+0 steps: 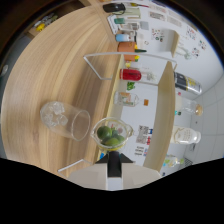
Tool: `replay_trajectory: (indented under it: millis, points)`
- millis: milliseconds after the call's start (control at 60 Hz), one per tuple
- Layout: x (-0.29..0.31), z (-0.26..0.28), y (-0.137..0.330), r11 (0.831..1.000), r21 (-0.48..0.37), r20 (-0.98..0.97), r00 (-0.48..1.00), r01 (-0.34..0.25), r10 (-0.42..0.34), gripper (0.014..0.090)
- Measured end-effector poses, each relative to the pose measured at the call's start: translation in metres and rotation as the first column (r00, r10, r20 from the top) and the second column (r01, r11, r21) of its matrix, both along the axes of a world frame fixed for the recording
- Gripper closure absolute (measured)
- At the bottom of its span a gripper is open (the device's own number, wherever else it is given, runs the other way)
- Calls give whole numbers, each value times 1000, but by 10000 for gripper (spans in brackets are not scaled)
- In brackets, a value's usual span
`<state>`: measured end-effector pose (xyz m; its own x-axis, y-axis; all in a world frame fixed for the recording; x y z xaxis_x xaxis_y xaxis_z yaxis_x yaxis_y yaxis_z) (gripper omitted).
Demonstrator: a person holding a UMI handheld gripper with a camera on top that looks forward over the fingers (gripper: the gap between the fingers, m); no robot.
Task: Make me a cup of Mojito.
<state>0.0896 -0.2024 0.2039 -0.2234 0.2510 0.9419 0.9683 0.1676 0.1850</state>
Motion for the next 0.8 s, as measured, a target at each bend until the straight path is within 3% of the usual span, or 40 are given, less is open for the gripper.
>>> replay_trajectory:
  millis: [117, 200, 383, 450, 583, 800]
  points:
    - [2, 19, -7, 998, 3, -163, 985, 64, -62, 890]
    - [7, 42, -11, 989, -15, -377, 915, 147, -142, 890]
    - [40, 74, -26, 942, -169, -813, 499, 291, -300, 890]
    - [63, 67, -33, 909, -264, -884, 295, 322, -362, 890]
    - [107, 15, -41, 835, -454, -881, -18, 310, -472, 891]
    - [158, -105, -53, 688, -679, -734, -225, 258, -640, 892]
